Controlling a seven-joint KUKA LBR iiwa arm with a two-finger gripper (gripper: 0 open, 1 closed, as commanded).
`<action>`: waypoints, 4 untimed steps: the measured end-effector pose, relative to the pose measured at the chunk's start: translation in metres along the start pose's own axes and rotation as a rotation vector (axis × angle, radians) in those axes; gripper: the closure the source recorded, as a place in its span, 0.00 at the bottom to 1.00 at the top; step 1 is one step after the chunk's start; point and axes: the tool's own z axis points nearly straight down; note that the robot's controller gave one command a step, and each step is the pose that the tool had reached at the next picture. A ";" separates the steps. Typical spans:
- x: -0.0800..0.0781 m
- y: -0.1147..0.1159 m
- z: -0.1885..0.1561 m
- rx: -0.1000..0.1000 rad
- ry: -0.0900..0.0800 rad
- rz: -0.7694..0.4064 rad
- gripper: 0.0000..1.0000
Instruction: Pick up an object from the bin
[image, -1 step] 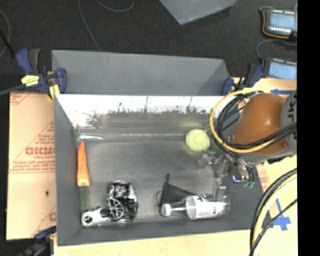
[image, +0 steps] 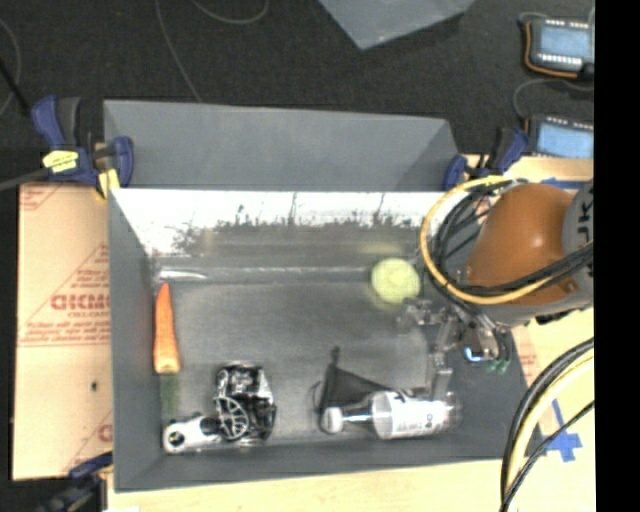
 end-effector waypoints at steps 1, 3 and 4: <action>0.011 0.014 0.021 0.003 -0.008 -0.050 0.00; 0.008 0.073 0.054 0.015 -0.015 -0.352 0.00; 0.004 0.085 0.054 0.010 -0.024 -0.200 0.00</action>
Offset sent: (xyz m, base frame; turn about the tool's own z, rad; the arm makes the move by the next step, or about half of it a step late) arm -0.0231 0.0791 -0.0717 -0.3982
